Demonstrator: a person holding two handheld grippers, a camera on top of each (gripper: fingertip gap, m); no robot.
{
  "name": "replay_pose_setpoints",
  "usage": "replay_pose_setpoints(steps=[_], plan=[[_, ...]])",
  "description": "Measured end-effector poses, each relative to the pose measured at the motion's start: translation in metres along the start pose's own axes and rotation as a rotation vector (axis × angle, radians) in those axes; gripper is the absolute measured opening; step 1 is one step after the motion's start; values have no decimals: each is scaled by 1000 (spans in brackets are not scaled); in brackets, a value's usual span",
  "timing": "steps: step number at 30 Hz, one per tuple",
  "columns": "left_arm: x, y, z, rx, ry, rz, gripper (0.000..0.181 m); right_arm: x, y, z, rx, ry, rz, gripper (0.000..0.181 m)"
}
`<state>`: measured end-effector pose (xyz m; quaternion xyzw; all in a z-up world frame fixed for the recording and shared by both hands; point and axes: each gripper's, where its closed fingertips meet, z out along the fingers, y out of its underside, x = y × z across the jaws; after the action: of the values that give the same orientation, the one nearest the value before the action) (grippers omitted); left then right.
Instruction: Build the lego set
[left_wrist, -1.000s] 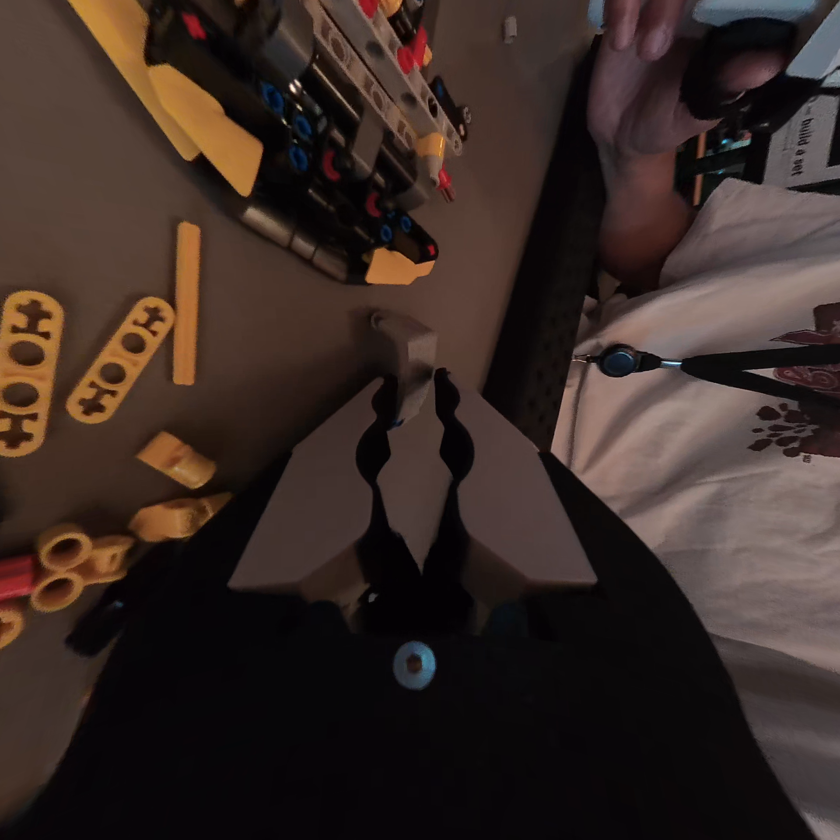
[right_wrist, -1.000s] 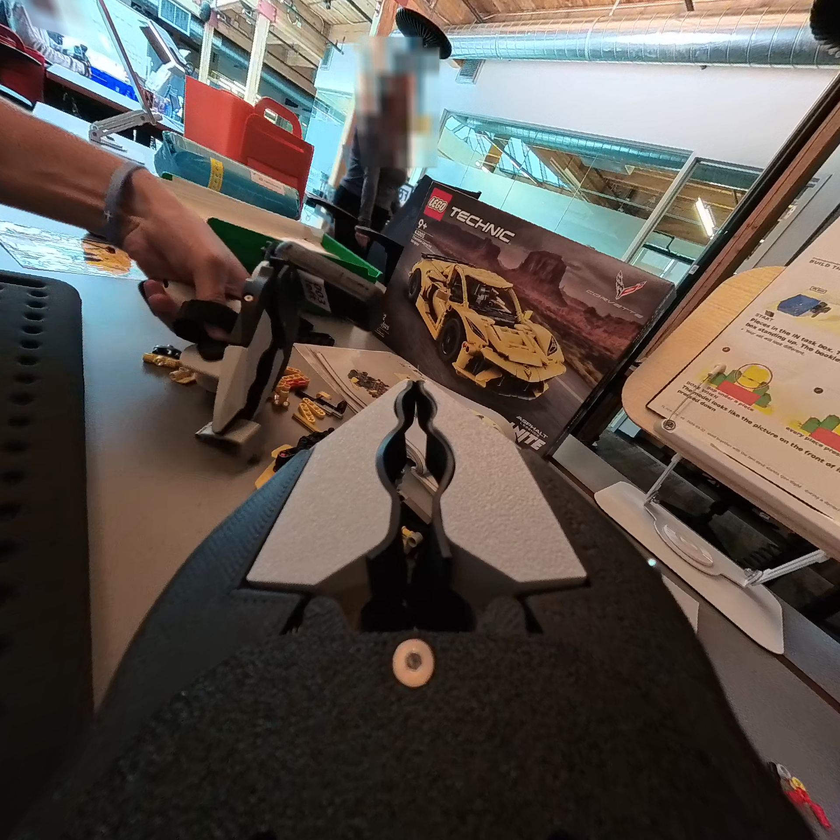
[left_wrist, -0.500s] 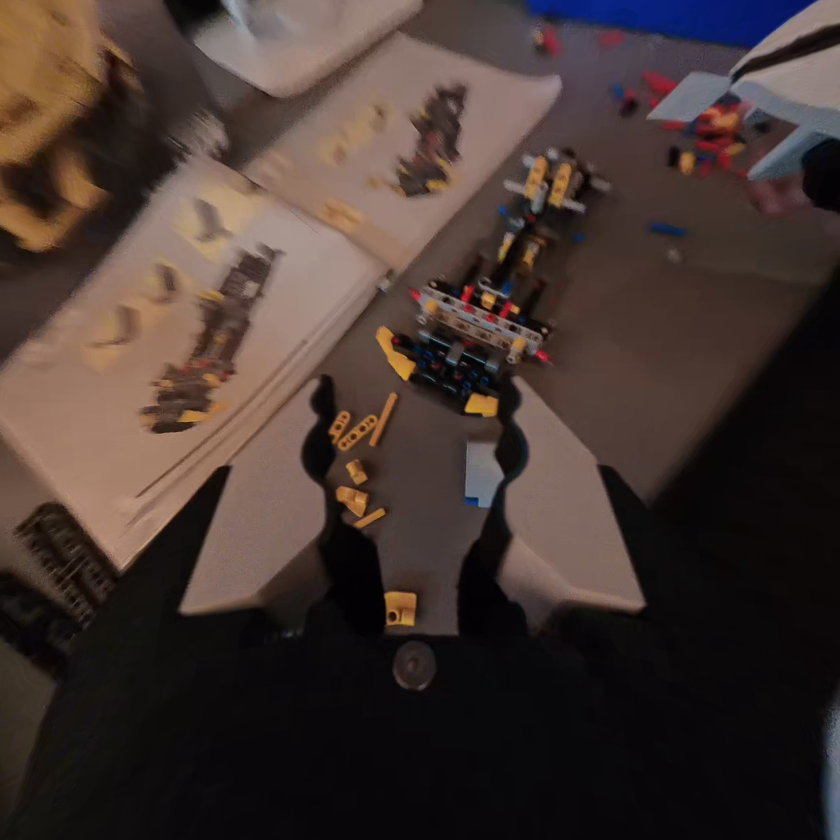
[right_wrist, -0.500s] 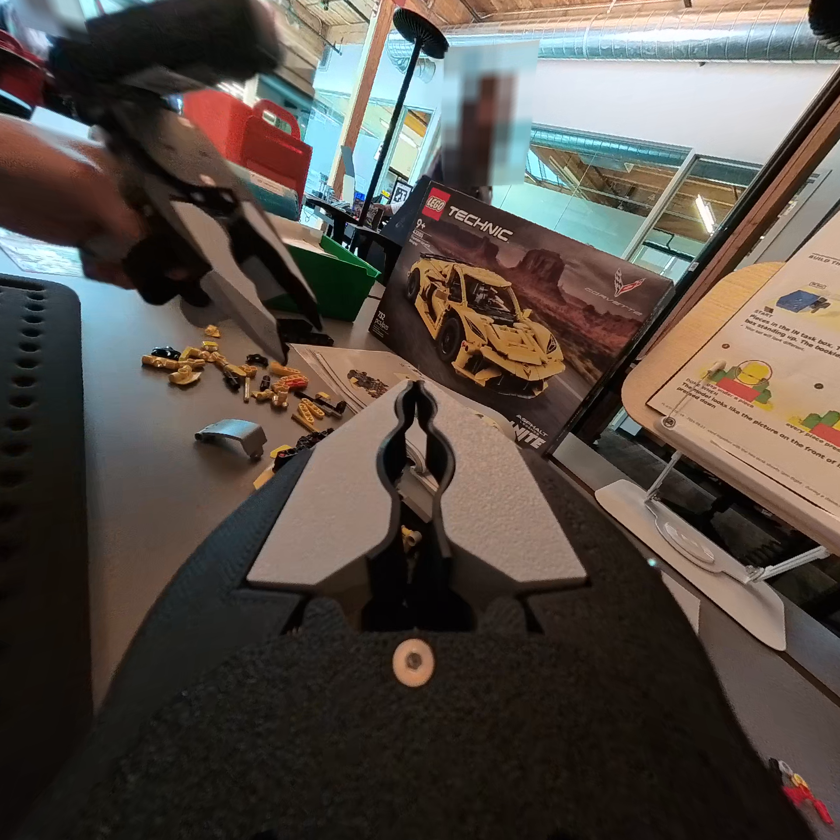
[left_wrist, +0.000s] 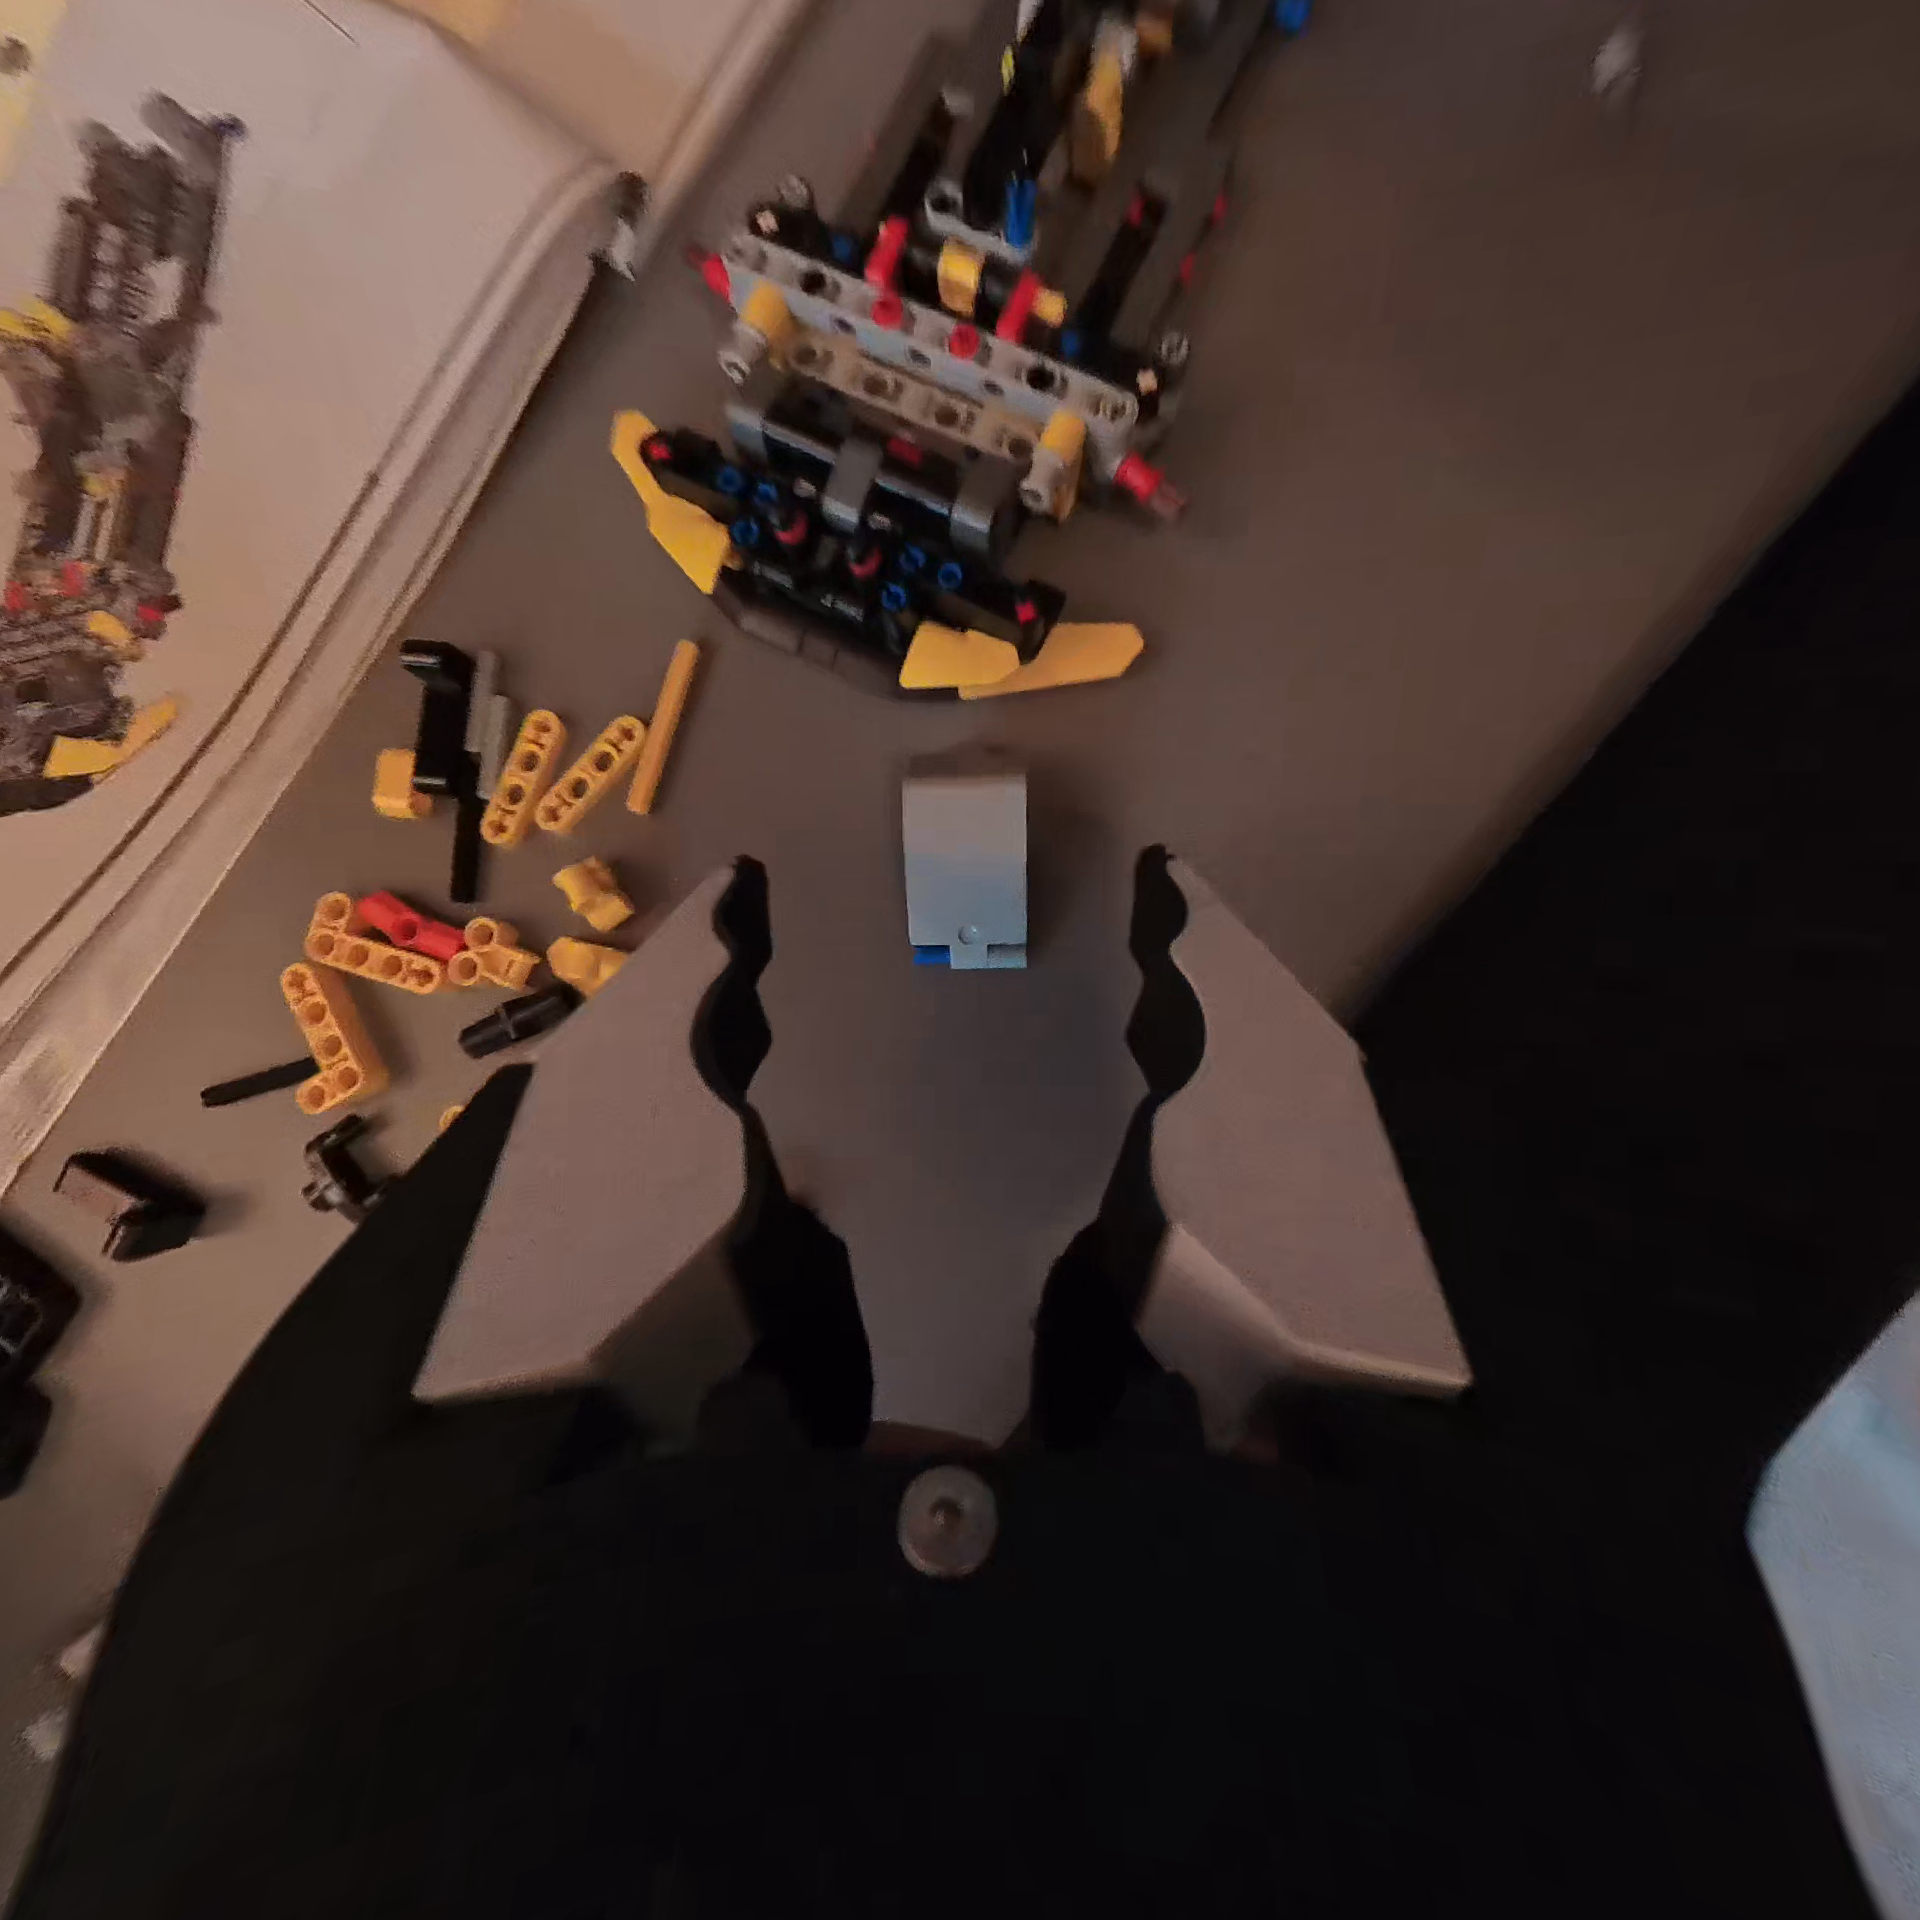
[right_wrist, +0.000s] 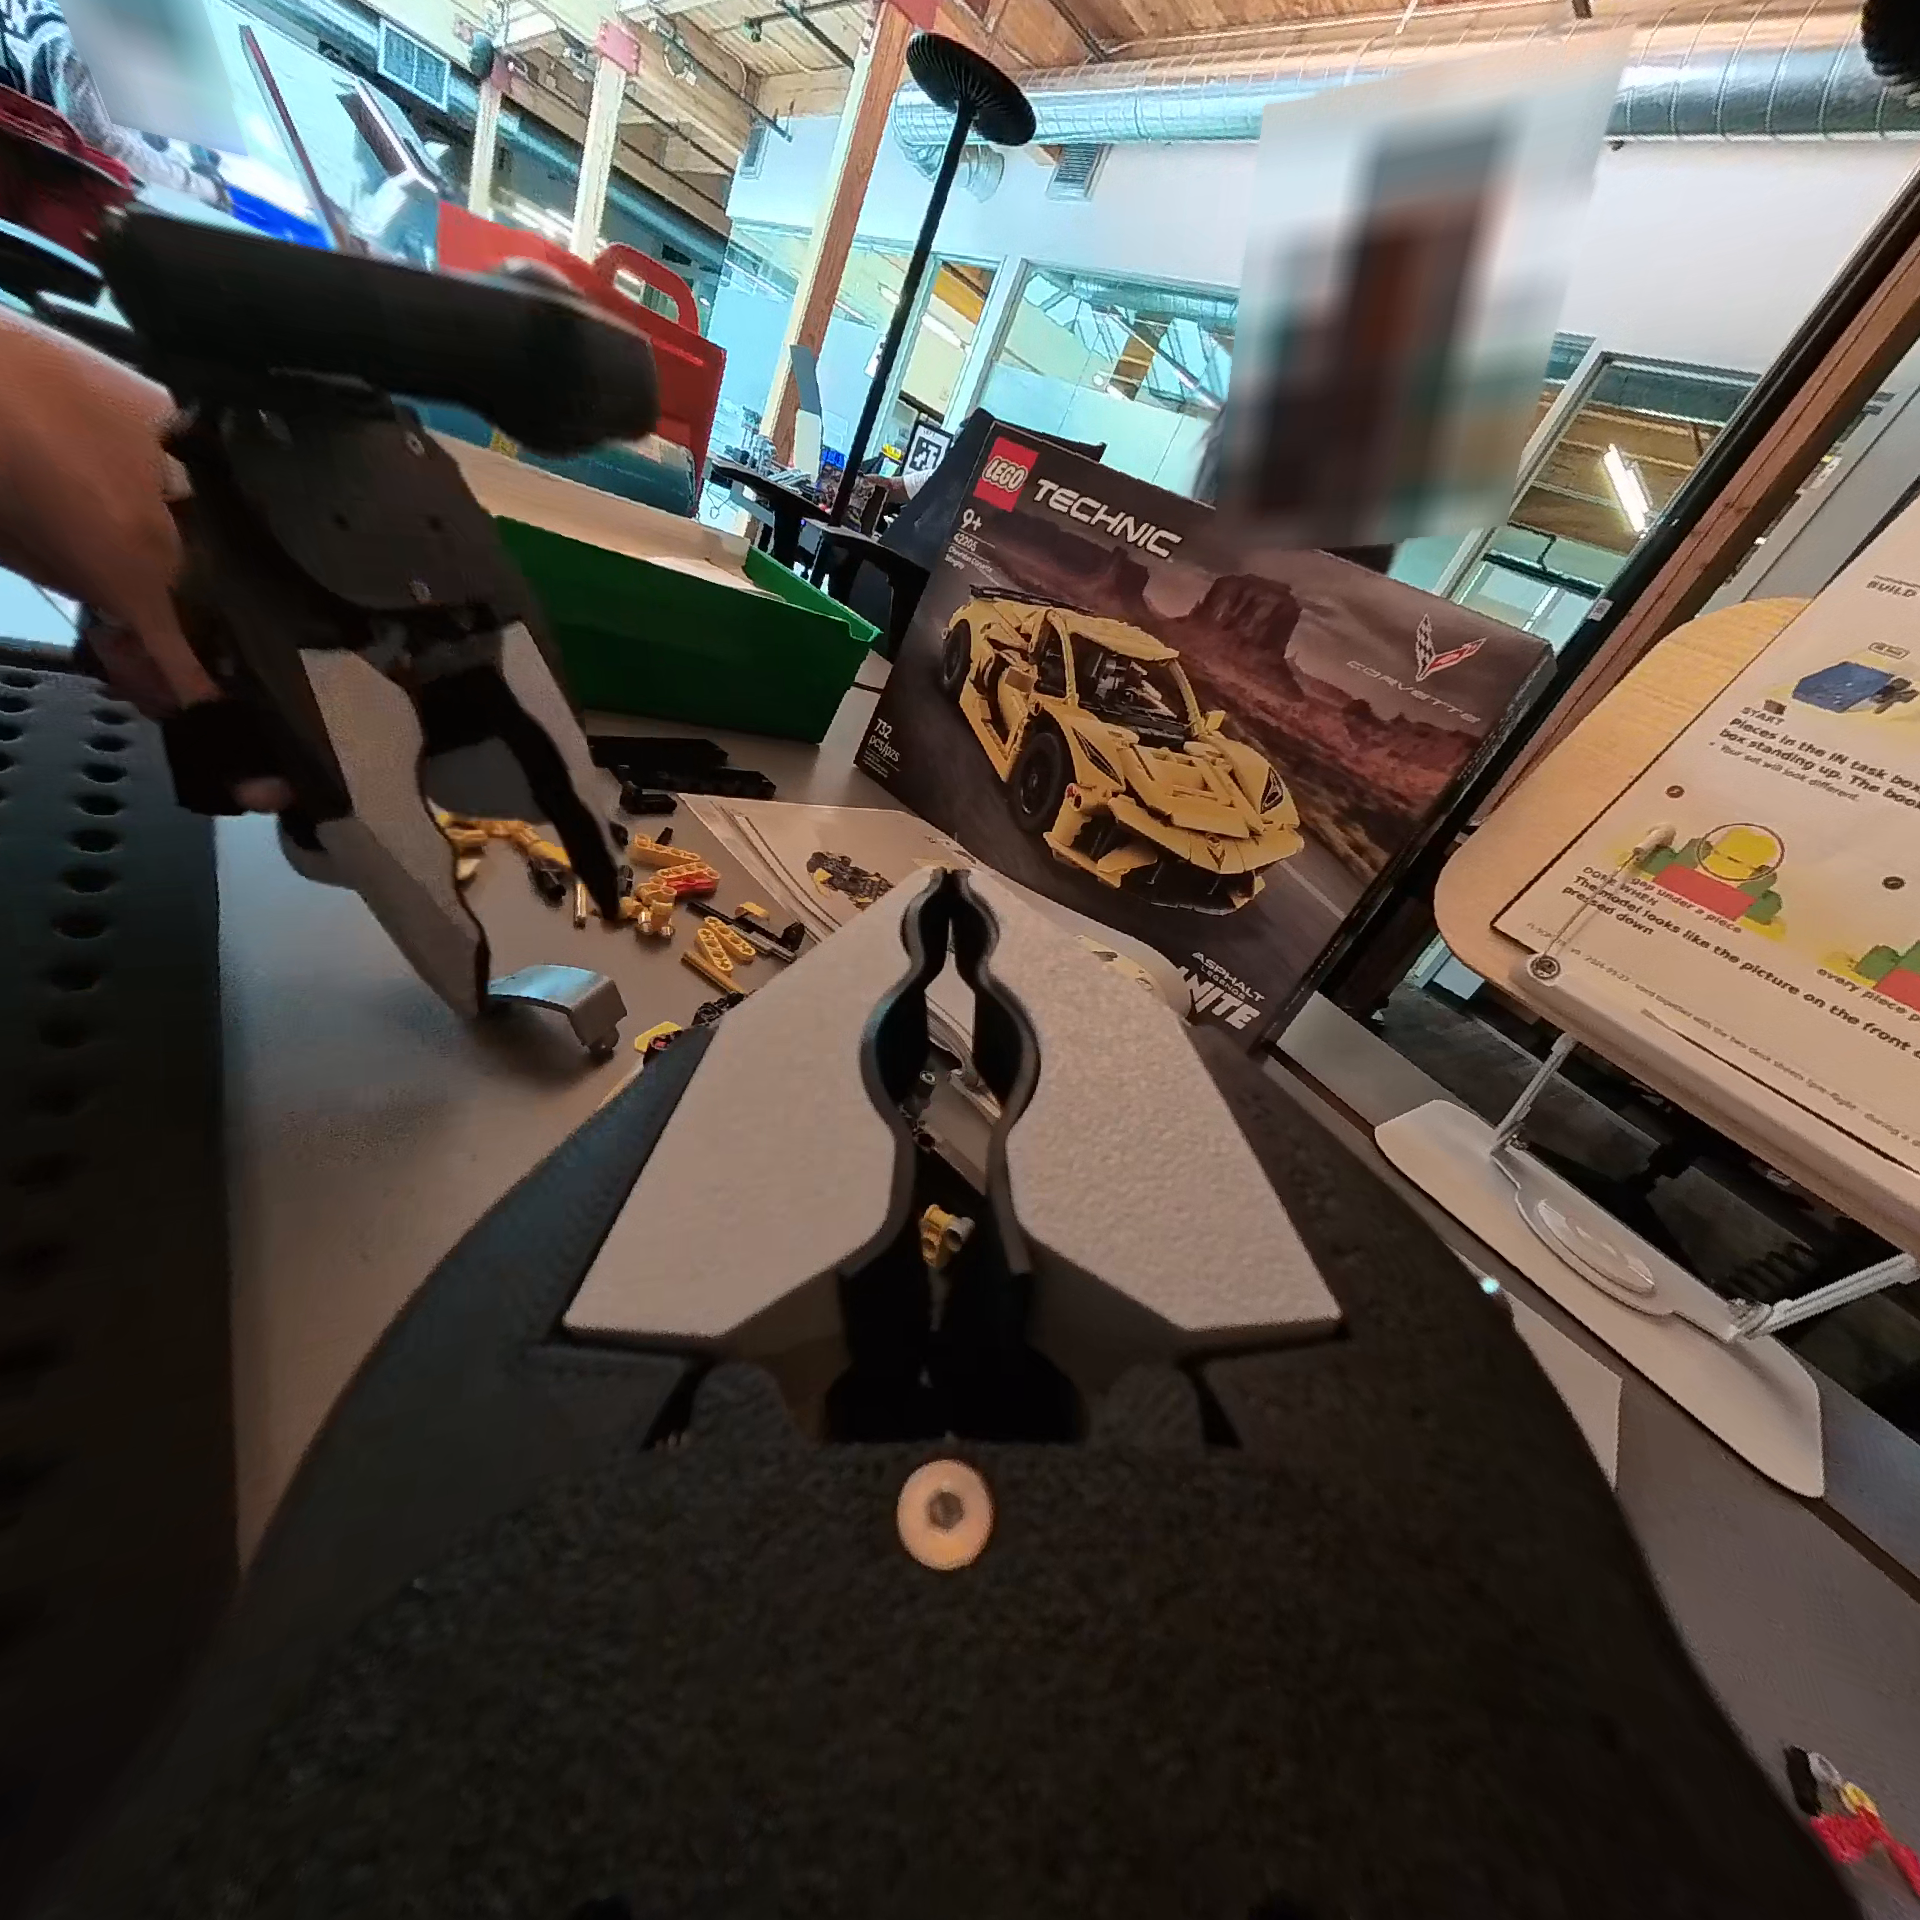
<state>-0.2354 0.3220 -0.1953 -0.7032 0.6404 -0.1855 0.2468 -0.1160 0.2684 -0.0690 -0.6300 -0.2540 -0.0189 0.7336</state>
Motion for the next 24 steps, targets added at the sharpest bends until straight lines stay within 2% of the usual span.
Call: replay_pose_setpoints(steps=[4, 7, 17, 18, 20, 22, 24], plan=[[3, 1, 10, -56, 39, 25, 34, 1, 1, -1, -4, -1, 5, 0], [0, -1, 11, -58, 33, 24, 28, 1, 1, -1, -2, 0, 7, 0], [-8, 5, 15, -52, 24, 40, 24, 0, 1, 0, -5, -3, 4, 0], [-8, 0, 13, -17, 43, 29, 24, 0, 1, 0, -5, -3, 6, 0], [-5, -28, -1, 186, 185, -108, 24, 1, 1, -1, 0, 1, 10, 0], [1, -69, -32, 461, 492, -334, 24, 4, -3, -1, 15, 9, 13, 0], [-9, -111, -73, 770, 783, -536, 24, 10, -16, 2, 67, 32, 21, 0]])
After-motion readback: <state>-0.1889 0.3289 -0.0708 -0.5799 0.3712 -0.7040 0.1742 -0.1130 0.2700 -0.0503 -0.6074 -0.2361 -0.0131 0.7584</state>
